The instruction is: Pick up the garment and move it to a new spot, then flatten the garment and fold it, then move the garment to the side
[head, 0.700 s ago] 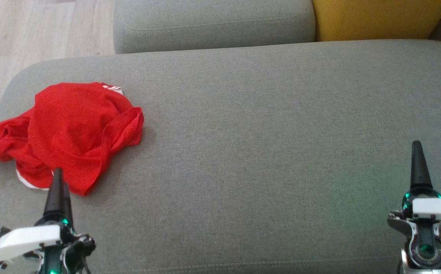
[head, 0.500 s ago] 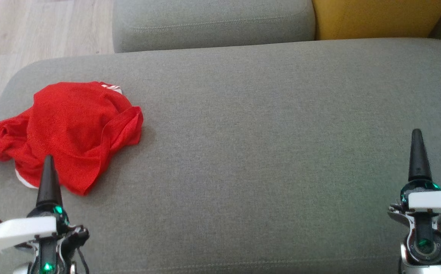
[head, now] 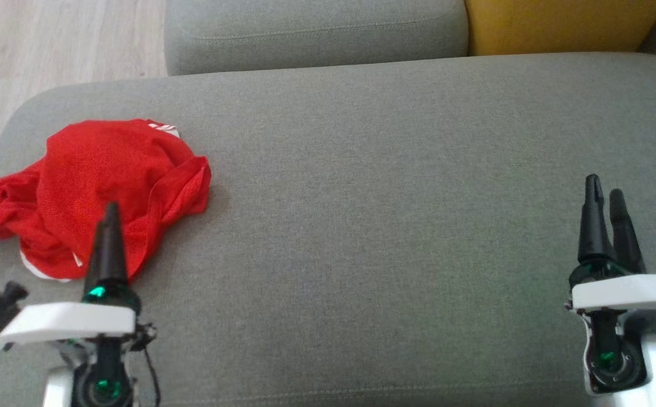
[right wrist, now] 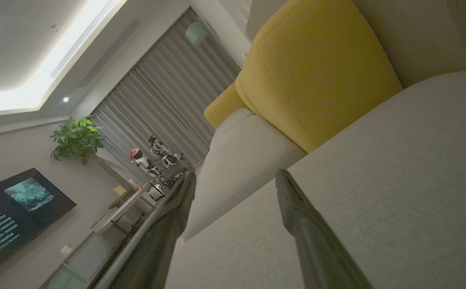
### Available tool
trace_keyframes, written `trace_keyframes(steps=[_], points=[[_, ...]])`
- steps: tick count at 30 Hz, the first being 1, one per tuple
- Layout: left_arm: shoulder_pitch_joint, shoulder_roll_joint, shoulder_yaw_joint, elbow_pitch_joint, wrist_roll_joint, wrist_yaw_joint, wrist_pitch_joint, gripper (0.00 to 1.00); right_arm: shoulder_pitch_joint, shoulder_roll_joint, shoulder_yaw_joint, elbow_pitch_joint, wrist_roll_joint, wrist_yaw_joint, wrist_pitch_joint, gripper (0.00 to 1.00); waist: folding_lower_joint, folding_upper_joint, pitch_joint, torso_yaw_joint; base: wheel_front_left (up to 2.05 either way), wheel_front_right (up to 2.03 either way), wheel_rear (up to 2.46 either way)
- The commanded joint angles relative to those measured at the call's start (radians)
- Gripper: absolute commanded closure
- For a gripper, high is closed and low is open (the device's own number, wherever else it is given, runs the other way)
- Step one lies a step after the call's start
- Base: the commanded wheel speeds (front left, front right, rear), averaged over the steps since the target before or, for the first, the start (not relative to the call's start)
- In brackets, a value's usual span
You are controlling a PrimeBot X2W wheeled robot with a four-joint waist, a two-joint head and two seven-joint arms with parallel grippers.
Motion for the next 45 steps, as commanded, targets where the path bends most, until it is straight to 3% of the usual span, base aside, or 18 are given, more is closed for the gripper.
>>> trace_keyframes(steps=[1,14,19,20,31,45], points=[[-0.044,0.014,0.003,-0.048,0.041,0.003,-0.011,0.00,-0.060,-0.005,0.014,-0.045,-0.037,0.000,-0.017,0.00,0.0000,0.0000,0.000,0.000,0.00,0.00,0.00],[-0.043,0.031,-0.114,-0.049,0.378,0.050,-0.049,0.00,-0.062,-0.006,0.052,-0.041,-0.311,0.000,-0.055,0.00,0.0000,0.0000,0.007,-0.012,0.00,0.00,0.00],[-0.053,0.067,-0.176,-0.056,0.478,0.114,-0.063,0.00,-0.064,-0.006,0.055,-0.047,-0.390,0.000,-0.070,0.00,0.0000,0.0000,0.011,-0.016,0.00,0.00,0.00],[-0.056,0.083,-0.199,-0.056,0.507,0.142,-0.069,0.00,-0.063,-0.006,0.057,-0.045,-0.421,0.000,-0.076,0.00,0.0000,0.0000,0.011,-0.018,0.00,0.00,0.00],[-0.076,0.158,-0.324,-0.040,0.637,0.279,-0.101,0.00,-0.060,-0.007,0.074,0.021,-0.590,-0.001,-0.108,0.00,0.0000,0.0000,0.005,-0.019,0.00,0.00,0.00],[-0.099,0.206,-0.410,-0.077,0.763,0.386,-0.139,0.00,-0.071,-0.007,0.161,0.014,-0.734,-0.001,-0.147,0.00,0.0000,0.0000,0.003,-0.017,0.00,0.00,0.00]])
